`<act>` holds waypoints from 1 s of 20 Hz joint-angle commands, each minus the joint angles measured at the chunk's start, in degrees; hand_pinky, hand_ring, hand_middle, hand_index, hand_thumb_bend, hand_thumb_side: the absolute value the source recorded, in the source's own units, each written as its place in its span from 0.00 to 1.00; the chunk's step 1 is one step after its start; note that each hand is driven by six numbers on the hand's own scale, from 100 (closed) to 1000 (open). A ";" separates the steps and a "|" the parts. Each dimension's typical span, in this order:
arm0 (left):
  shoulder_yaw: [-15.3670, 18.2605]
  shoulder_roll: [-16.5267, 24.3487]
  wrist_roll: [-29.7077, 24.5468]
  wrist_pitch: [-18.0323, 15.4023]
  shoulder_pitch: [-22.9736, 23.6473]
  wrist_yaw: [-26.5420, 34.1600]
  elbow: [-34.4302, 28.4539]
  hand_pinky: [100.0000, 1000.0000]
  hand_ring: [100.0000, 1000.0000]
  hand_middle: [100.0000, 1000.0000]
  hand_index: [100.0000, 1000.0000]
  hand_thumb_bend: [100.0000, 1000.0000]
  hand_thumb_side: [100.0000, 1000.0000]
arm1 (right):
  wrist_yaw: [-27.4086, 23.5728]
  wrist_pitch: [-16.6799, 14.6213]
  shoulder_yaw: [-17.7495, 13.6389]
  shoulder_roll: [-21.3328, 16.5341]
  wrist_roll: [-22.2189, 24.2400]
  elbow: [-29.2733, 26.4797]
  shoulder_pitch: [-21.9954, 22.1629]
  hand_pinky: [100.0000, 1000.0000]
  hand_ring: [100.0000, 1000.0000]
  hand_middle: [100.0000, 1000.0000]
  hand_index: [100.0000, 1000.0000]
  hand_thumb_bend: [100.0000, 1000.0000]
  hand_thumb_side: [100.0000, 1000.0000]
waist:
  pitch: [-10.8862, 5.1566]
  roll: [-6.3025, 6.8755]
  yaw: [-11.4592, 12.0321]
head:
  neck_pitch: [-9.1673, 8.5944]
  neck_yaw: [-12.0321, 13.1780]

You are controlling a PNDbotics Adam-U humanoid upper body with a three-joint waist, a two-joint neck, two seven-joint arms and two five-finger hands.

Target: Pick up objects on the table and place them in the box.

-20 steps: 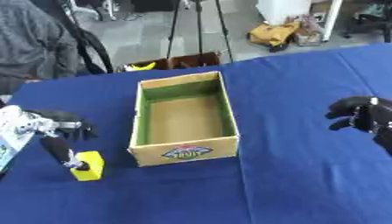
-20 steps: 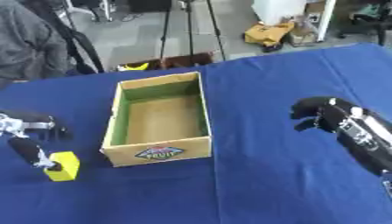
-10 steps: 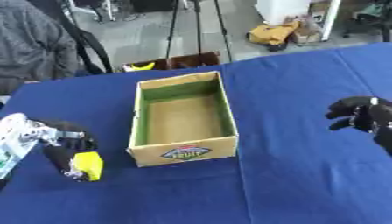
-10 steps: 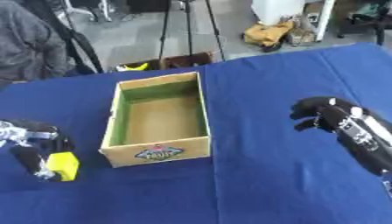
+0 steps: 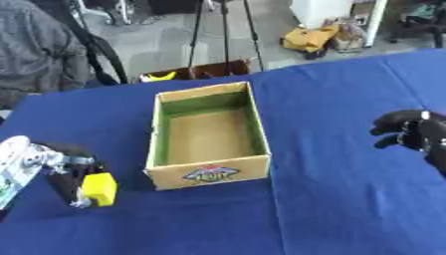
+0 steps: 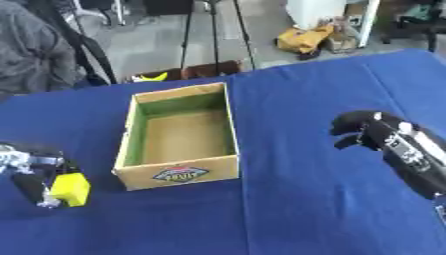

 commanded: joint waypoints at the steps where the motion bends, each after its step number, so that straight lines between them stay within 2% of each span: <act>1: 0.99 1.10 1.82 0.04 -0.37 -0.21 0.37 0.64 0.60 0.60 0.79 0.26 0.19 | -0.15 -0.16 -0.20 -1.23 0.08 -0.45 -0.37 0.68 0.76 0.73 0.81 0.00 0.76 | -0.71 -0.30 0.03 | -0.34 -0.09; 2: 1.11 1.00 2.92 0.20 -0.34 -0.22 0.42 0.64 0.59 0.60 0.79 0.24 0.19 | -0.16 -0.20 -0.21 -1.24 0.07 -0.47 -0.38 0.68 0.76 0.73 0.81 0.00 0.76 | -0.69 -0.34 0.05 | -0.35 -0.09; 3: 1.28 0.96 4.06 0.41 -0.40 -0.22 0.37 0.63 0.57 0.56 0.75 0.12 0.16 | -0.17 -0.25 -0.22 -1.26 0.05 -0.49 -0.38 0.68 0.76 0.73 0.81 0.00 0.76 | -0.68 -0.39 0.07 | -0.36 -0.09; 5: 1.46 0.97 5.75 0.87 -0.50 -0.17 0.08 0.63 0.56 0.55 0.74 0.09 0.15 | -0.17 -0.31 -0.24 -1.26 0.01 -0.49 -0.38 0.68 0.76 0.73 0.81 0.00 0.76 | -0.65 -0.45 0.08 | -0.40 -0.10; 6: 1.51 1.01 6.22 1.02 -0.63 -0.11 -0.12 0.62 0.54 0.52 0.70 0.01 0.14 | -0.17 -0.32 -0.24 -1.27 0.00 -0.49 -0.37 0.68 0.76 0.73 0.81 0.00 0.76 | -0.66 -0.47 0.09 | -0.40 -0.10; 15: 3.24 2.76 6.74 3.68 -4.35 2.18 -8.10 0.62 0.53 0.49 0.68 0.00 0.14 | -0.28 -0.40 -0.23 -1.39 0.00 -0.42 -0.21 0.68 0.76 0.73 0.81 0.00 0.76 | -1.01 -0.51 0.18 | -0.53 -0.19; 20: 4.29 1.39 6.64 5.30 -9.38 0.60 -11.18 0.62 0.53 0.50 0.68 0.00 0.14 | -0.41 -0.37 -0.05 -1.44 0.13 -0.35 -0.11 0.68 0.76 0.73 0.81 0.00 0.76 | -1.41 -0.51 0.15 | -0.46 -0.17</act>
